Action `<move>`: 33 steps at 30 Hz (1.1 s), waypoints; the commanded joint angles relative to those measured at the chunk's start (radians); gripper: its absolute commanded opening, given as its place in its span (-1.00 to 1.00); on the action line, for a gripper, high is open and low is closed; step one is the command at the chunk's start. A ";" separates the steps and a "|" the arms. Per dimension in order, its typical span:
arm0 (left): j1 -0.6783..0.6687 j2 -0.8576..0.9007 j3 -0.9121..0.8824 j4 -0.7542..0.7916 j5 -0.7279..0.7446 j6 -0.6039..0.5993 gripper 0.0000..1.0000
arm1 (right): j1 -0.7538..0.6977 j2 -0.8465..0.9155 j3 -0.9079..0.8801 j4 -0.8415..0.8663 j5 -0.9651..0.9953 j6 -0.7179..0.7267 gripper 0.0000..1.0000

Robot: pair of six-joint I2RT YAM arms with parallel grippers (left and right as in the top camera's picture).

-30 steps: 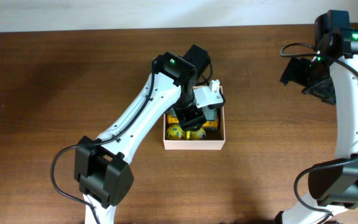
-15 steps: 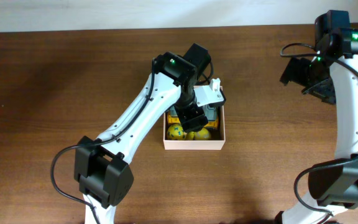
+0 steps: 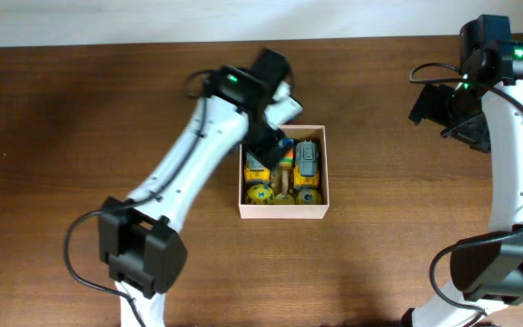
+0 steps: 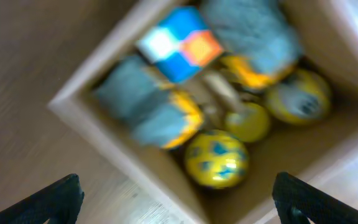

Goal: Pack container

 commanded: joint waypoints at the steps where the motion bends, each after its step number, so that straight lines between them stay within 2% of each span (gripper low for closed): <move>1: 0.087 0.003 0.035 -0.003 -0.055 -0.158 0.99 | -0.003 -0.012 0.011 0.002 0.009 0.002 0.98; 10: 0.213 0.003 0.035 -0.005 -0.085 -0.158 0.99 | -0.003 -0.012 0.011 0.002 0.009 0.002 0.98; 28: 0.236 0.003 0.035 -0.017 -0.096 -0.159 0.99 | -0.003 -0.012 0.011 0.001 0.009 0.002 0.98; 33: 0.279 -0.011 0.035 -0.012 -0.088 -0.200 0.98 | -0.003 -0.012 0.011 0.002 0.009 0.002 0.98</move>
